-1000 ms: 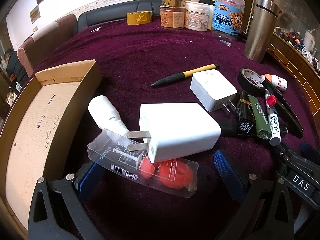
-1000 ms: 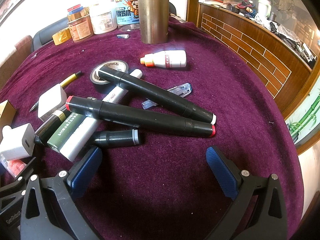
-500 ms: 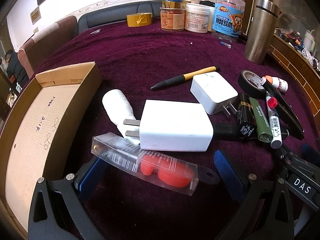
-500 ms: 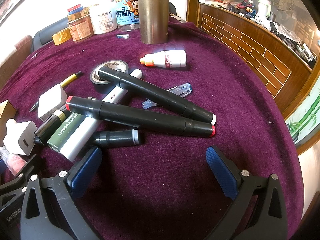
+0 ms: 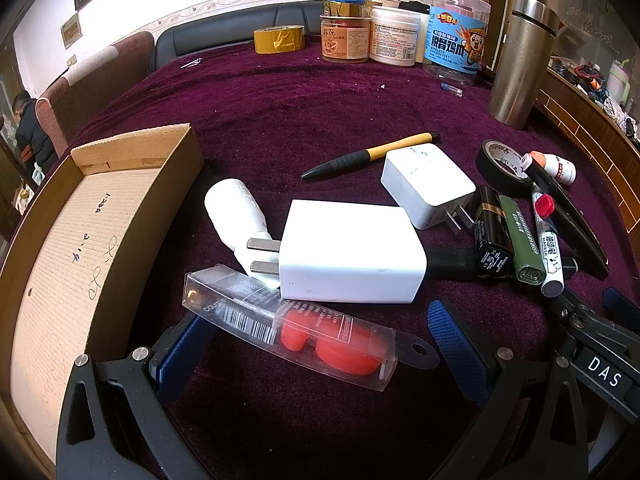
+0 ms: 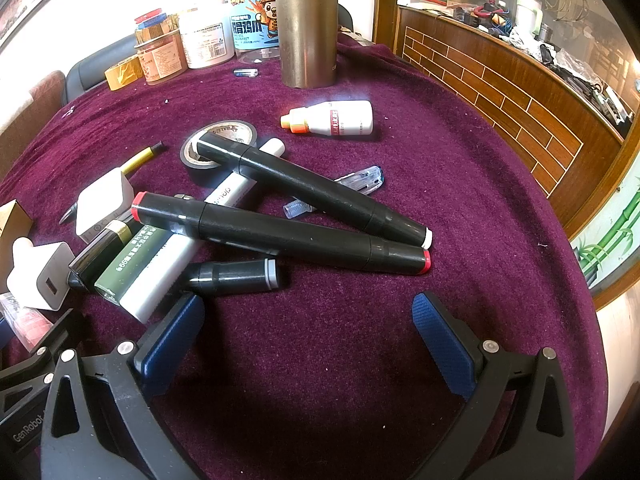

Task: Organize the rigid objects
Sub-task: 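Move the left gripper toward the clear package of red earplugs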

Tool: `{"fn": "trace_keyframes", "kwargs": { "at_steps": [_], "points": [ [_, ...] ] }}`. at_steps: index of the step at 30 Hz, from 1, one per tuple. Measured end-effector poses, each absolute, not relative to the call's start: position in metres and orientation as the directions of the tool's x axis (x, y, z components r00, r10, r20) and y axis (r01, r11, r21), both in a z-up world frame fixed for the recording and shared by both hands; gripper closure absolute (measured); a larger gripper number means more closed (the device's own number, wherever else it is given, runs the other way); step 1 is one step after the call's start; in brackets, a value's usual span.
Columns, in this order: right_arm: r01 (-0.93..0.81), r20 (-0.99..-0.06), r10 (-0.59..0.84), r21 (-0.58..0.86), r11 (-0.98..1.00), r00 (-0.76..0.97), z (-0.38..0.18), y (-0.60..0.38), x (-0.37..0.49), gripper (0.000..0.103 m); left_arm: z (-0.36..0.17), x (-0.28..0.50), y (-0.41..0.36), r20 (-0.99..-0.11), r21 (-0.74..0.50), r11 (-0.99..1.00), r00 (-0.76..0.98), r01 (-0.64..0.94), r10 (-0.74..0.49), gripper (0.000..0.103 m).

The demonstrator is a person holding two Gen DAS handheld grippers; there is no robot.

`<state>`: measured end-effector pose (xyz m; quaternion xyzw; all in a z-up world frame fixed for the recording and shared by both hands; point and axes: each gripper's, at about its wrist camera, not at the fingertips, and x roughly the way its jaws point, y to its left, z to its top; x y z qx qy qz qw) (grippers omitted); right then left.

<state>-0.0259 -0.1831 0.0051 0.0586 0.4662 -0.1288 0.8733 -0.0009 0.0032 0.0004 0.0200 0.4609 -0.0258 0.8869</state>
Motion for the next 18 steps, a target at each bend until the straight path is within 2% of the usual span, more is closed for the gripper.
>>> {"fn": "trace_keyframes", "kwargs": {
  "at_steps": [8, 14, 18],
  "points": [
    [0.271, -0.831, -0.167, -0.020, 0.962, 0.531, 0.0049, -0.1828, -0.0241, 0.000, 0.0002, -0.0007, 0.0033, -0.818, 0.011, 0.998, 0.574, 0.064, -0.027, 0.001],
    [0.176, -0.863, -0.089, 0.000, 0.984, 0.497, 0.0068, -0.1877, -0.0237, 0.000, 0.0001, 0.0001, 0.0020, -0.816, 0.015, 0.999, 0.578, 0.051, -0.017, 0.001],
    [0.190, -0.883, -0.096, -0.008, 0.982, 0.459, 0.0068, -0.1869, -0.0200, 0.000, 0.0004, 0.0000, 0.0023, -0.818, 0.010, 0.999, 0.574, 0.053, -0.022, 0.001]
  ]
}}
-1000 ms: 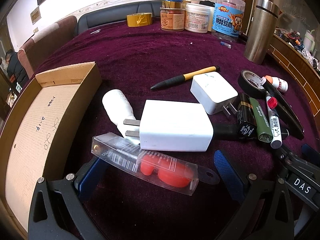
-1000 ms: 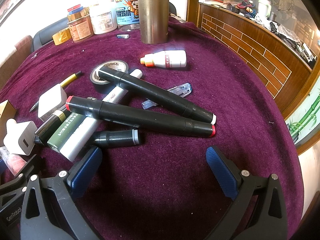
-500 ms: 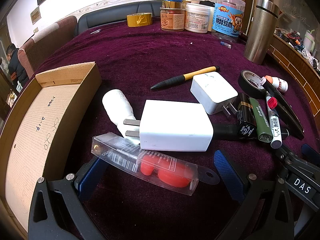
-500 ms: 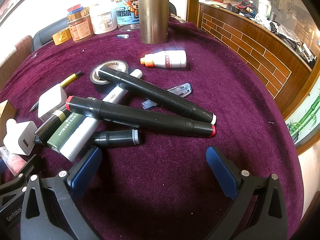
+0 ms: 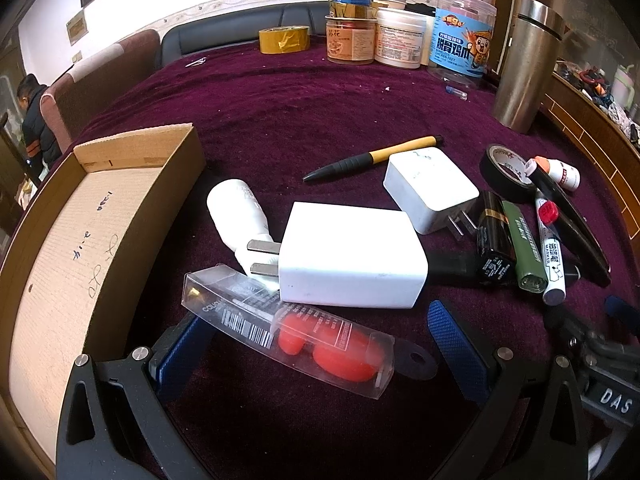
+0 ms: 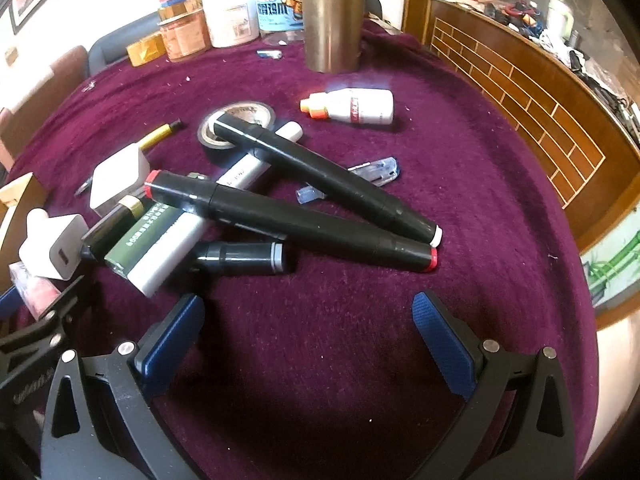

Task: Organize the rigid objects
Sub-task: 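Move the left gripper toward the clear package of red earplugs, then grasp the clear earplug package with the left gripper and lift it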

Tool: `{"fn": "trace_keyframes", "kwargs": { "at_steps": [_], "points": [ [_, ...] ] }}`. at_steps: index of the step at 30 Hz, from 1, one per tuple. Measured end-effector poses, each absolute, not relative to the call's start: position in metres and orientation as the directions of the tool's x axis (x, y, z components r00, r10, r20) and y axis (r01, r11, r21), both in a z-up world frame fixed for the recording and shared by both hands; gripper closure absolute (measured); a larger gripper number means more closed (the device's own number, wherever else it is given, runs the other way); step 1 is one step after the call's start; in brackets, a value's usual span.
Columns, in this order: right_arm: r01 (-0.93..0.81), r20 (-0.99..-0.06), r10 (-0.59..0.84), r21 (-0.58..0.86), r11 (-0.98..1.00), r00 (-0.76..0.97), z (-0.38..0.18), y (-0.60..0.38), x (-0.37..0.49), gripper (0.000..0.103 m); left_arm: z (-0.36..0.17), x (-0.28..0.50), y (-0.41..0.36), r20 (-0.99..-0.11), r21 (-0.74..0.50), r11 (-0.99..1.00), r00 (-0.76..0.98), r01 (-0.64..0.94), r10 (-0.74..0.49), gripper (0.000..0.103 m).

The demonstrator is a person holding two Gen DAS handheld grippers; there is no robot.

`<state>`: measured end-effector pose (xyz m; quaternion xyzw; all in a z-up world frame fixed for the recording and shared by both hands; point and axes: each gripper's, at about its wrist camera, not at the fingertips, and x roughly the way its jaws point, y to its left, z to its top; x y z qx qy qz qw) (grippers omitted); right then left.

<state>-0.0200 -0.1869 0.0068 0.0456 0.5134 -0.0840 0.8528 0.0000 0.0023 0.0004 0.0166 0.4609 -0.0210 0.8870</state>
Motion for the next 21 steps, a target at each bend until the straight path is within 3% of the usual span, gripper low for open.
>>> {"fn": "trace_keyframes", "kwargs": {
  "at_steps": [6, 17, 19, 21],
  "points": [
    [0.182, -0.868, -0.097, -0.008, 0.983, 0.487, 0.005, -0.188, -0.020, 0.000, 0.003, -0.005, 0.003, -0.865, 0.003, 0.994, 0.498, 0.105, -0.050, 0.001],
    [0.169, -0.875, -0.092, -0.013, 0.986, 0.475, 0.011, -0.186, -0.030, 0.003, 0.001, -0.015, -0.001, -0.847, 0.022, 0.997, 0.531, 0.077, -0.023, 0.001],
    [0.184, -0.844, -0.092, 0.007, 0.983, 0.528, 0.027, -0.191, -0.045, 0.008, 0.002, -0.015, 0.001, -0.847, 0.010, 0.997, 0.531, 0.082, -0.035, 0.001],
    [0.220, -0.741, -0.134, 0.019, 0.975, 0.658, 0.058, -0.198, -0.071, 0.008, 0.002, -0.016, 0.003, -0.847, 0.006, 0.996, 0.531, 0.084, -0.039, 0.001]
  ]
}}
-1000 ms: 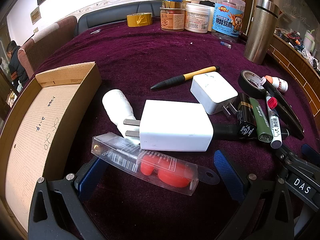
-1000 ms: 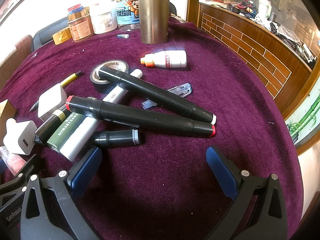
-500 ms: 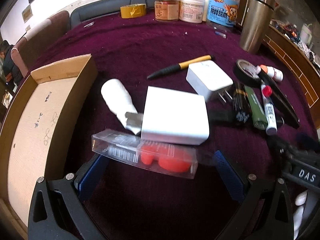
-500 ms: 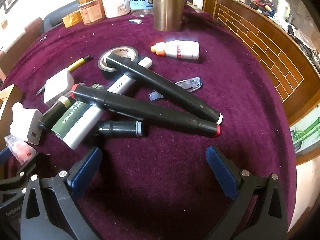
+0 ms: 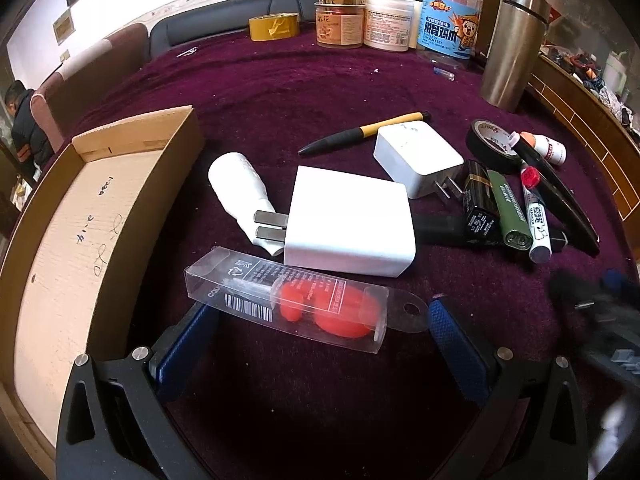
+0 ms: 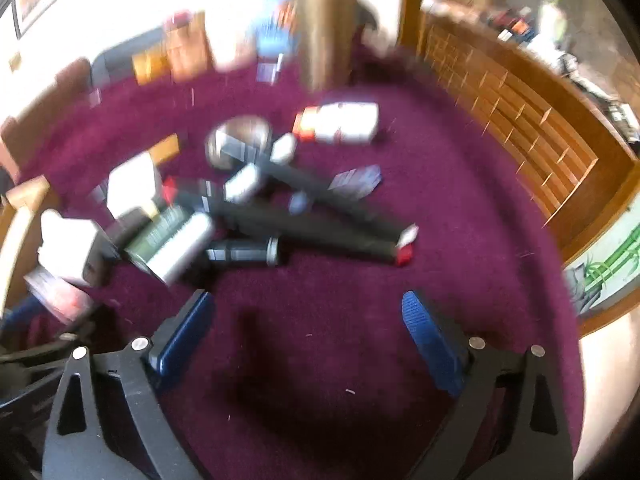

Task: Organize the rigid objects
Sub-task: 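Grasp the clear earplug package with the left gripper and lift it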

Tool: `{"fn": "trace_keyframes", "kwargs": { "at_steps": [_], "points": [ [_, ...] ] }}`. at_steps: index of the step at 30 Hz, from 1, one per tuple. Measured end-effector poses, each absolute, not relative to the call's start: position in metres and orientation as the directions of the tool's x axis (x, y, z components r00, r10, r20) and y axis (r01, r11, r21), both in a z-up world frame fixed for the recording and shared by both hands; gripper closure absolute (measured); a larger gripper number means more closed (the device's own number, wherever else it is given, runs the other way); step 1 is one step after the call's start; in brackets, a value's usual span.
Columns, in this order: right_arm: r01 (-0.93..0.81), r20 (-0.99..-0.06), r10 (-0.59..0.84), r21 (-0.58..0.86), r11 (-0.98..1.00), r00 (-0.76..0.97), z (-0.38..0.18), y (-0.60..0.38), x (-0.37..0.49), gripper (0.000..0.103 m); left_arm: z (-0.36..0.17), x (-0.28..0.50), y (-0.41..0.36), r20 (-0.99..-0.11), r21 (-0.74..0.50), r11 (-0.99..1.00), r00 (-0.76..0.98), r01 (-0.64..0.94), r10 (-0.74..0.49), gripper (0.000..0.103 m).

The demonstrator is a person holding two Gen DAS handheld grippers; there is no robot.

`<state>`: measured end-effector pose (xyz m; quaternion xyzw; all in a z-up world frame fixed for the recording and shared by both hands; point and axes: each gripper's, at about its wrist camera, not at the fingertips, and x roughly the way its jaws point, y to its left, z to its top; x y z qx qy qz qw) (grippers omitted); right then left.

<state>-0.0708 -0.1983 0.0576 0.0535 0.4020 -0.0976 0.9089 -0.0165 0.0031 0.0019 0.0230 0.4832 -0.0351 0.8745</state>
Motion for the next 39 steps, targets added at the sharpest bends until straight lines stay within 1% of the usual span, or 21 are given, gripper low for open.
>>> {"fn": "trace_keyframes", "kwargs": {
  "at_steps": [1, 2, 3, 4, 5, 6, 8, 10, 11, 12, 13, 16, 19, 22, 26, 31, 34, 36, 37, 38, 39],
  "points": [
    [0.237, -0.653, -0.151, 0.045, 0.971, 0.742, 0.075, -0.203, -0.088, 0.007, 0.002, -0.017, 0.003, -0.847, 0.008, 0.996, 0.531, 0.083, -0.037, 0.001],
    [0.234, -0.595, -0.138, 0.086, 0.968, 0.792, 0.082, -0.208, -0.097, 0.006, 0.002, -0.017, 0.004, -0.847, 0.010, 0.997, 0.531, 0.082, -0.035, 0.001],
    [0.218, -0.550, -0.107, 0.140, 0.966, 0.829, 0.086, -0.213, -0.103, 0.000, 0.002, -0.017, 0.004, -0.847, 0.011, 0.997, 0.531, 0.081, -0.033, 0.001],
    [0.212, -0.580, -0.082, 0.160, 0.964, 0.810, 0.083, -0.219, -0.095, 0.000, 0.002, -0.018, 0.004, -0.847, 0.013, 0.997, 0.531, 0.076, -0.029, 0.001],
    [0.223, -0.630, -0.089, 0.136, 0.965, 0.771, 0.079, -0.220, -0.084, 0.000, 0.002, -0.018, 0.003, -0.847, 0.016, 0.997, 0.531, 0.075, -0.027, 0.001],
    [0.226, -0.657, -0.089, 0.127, 0.966, 0.749, 0.074, -0.222, -0.075, 0.003, 0.003, -0.018, 0.004, -0.850, 0.015, 0.997, 0.526, 0.077, -0.028, 0.001],
    [0.242, -0.655, -0.088, 0.148, 0.959, 0.750, 0.062, -0.230, -0.063, 0.005, 0.005, -0.018, 0.007, -0.860, -0.017, 0.997, 0.507, 0.077, -0.054, 0.002],
    [0.264, -0.657, -0.112, 0.137, 0.955, 0.745, 0.048, -0.234, -0.056, 0.005, 0.017, -0.024, 0.021, -0.852, -0.128, 0.988, 0.500, 0.083, -0.152, 0.005],
    [0.275, -0.660, -0.108, 0.154, 0.949, 0.743, 0.037, -0.239, -0.055, 0.006, 0.023, -0.027, 0.027, -0.845, -0.156, 0.984, 0.504, 0.087, -0.179, 0.005],
    [0.279, -0.684, -0.076, 0.191, 0.941, 0.726, 0.032, -0.245, -0.052, 0.012, 0.033, -0.033, 0.035, -0.832, -0.167, 0.982, 0.521, 0.091, -0.190, 0.005],
    [0.279, -0.678, -0.065, 0.211, 0.937, 0.732, 0.034, -0.249, -0.053, 0.013, 0.041, -0.037, 0.042, -0.821, -0.157, 0.983, 0.541, 0.094, -0.183, 0.005],
    [0.276, -0.666, -0.027, 0.272, 0.922, 0.745, 0.034, -0.256, -0.059, 0.013, 0.064, -0.053, 0.063, -0.785, -0.111, 0.988, 0.601, 0.107, -0.153, 0.005],
    [0.267, -0.683, 0.000, 0.286, 0.920, 0.731, 0.029, -0.257, -0.053, 0.013, 0.076, -0.060, 0.070, -0.745, -0.069, 0.988, 0.651, 0.138, -0.143, 0.005],
    [0.259, -0.684, 0.013, 0.294, 0.920, 0.729, 0.029, -0.255, -0.054, 0.013, 0.077, -0.054, 0.060, -0.728, 0.007, 0.982, 0.674, 0.186, -0.123, 0.005],
    [0.263, -0.694, 0.027, 0.308, 0.914, 0.719, 0.026, -0.256, -0.050, 0.013, 0.068, -0.043, 0.034, -0.750, 0.025, 0.960, 0.641, 0.278, -0.166, 0.005],
    [0.269, -0.707, 0.043, 0.323, 0.907, 0.706, 0.022, -0.259, -0.045, 0.012, 0.035, -0.041, 0.006, -0.804, 0.155, 0.903, 0.582, 0.402, -0.121, 0.005],
    [0.266, -0.712, 0.044, 0.319, 0.910, 0.700, 0.021, -0.257, -0.044, 0.012, 0.025, -0.033, 0.006, -0.818, 0.138, 0.891, 0.557, 0.433, -0.144, 0.005],
    [0.268, -0.713, 0.046, 0.321, 0.908, 0.700, 0.021, -0.258, -0.044, 0.012, 0.016, -0.029, 0.005, -0.855, 0.101, 0.884, 0.494, 0.456, -0.157, 0.005],
    [0.270, -0.713, 0.047, 0.324, 0.907, 0.699, 0.020, -0.258, -0.044, 0.012, 0.009, -0.029, 0.002, -0.875, 0.105, 0.878, 0.464, 0.467, -0.142, 0.005],
    [0.272, -0.716, 0.050, 0.328, 0.905, 0.696, 0.019, -0.259, -0.043, 0.012, 0.009, -0.033, -0.001, -0.871, 0.135, 0.866, 0.474, 0.482, -0.128, 0.005],
    [0.274, -0.720, 0.054, 0.331, 0.903, 0.692, 0.018, -0.260, -0.042, 0.012, 0.009, -0.038, -0.006, -0.878, 0.135, 0.851, 0.460, 0.507, -0.134, 0.007]
  ]
}}
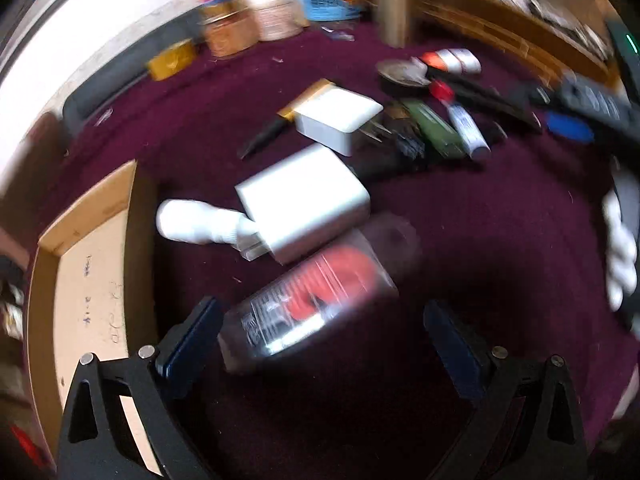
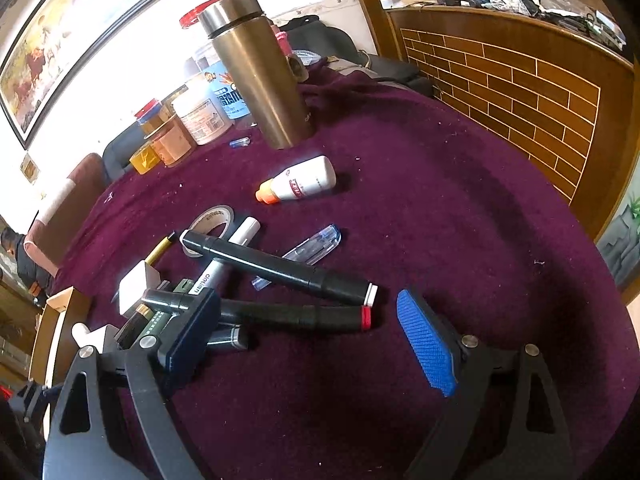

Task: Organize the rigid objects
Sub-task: 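Grasp the clear earplug package with the left gripper and lift it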

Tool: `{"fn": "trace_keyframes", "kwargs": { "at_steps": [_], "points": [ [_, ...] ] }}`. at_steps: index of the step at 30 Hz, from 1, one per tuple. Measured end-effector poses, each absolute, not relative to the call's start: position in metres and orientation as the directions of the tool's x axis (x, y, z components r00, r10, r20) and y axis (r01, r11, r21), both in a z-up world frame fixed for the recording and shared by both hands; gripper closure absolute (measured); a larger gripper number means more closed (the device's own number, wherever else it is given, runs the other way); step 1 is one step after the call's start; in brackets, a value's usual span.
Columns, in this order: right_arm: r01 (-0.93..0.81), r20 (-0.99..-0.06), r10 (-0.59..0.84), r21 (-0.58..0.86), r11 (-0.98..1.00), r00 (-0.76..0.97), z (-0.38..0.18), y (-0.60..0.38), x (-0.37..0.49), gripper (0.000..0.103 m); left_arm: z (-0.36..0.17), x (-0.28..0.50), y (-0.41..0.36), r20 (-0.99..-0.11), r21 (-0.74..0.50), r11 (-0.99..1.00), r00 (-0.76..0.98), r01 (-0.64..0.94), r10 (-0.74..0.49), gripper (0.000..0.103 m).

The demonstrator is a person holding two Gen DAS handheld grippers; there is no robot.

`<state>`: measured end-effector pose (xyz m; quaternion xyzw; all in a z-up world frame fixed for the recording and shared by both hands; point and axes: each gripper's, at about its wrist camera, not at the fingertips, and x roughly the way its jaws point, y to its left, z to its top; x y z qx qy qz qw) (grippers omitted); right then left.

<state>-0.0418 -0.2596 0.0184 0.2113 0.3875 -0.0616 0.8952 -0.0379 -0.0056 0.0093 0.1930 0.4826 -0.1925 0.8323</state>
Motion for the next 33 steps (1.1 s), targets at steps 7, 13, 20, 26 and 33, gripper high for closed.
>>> {"fn": "trace_keyframes", "kwargs": {
  "at_steps": [7, 13, 20, 26, 33],
  "points": [
    [0.279, -0.725, 0.067, 0.346, 0.896, 0.686, 0.016, -0.262, -0.041, 0.012, 0.036, -0.072, -0.024, -0.876, 0.009, 0.805, 0.393, 0.593, -0.280, 0.044],
    [0.281, -0.726, 0.070, 0.351, 0.893, 0.684, 0.015, -0.263, -0.041, 0.012, 0.037, -0.049, -0.022, -0.850, 0.158, 0.811, 0.495, 0.563, -0.179, 0.034],
    [0.281, -0.729, 0.073, 0.352, 0.893, 0.681, 0.014, -0.262, -0.041, 0.012, 0.006, -0.017, -0.017, -0.924, 0.015, 0.803, 0.315, 0.596, -0.217, 0.021],
    [0.279, -0.729, 0.077, 0.355, 0.892, 0.680, 0.013, -0.262, -0.040, 0.012, 0.022, -0.049, -0.026, -0.925, -0.132, 0.735, 0.183, 0.665, -0.332, 0.048],
    [0.280, -0.727, 0.079, 0.359, 0.890, 0.682, 0.014, -0.263, -0.040, 0.012, 0.028, -0.041, -0.040, -0.904, -0.054, 0.802, 0.312, 0.595, -0.292, 0.045]
  ]
}}
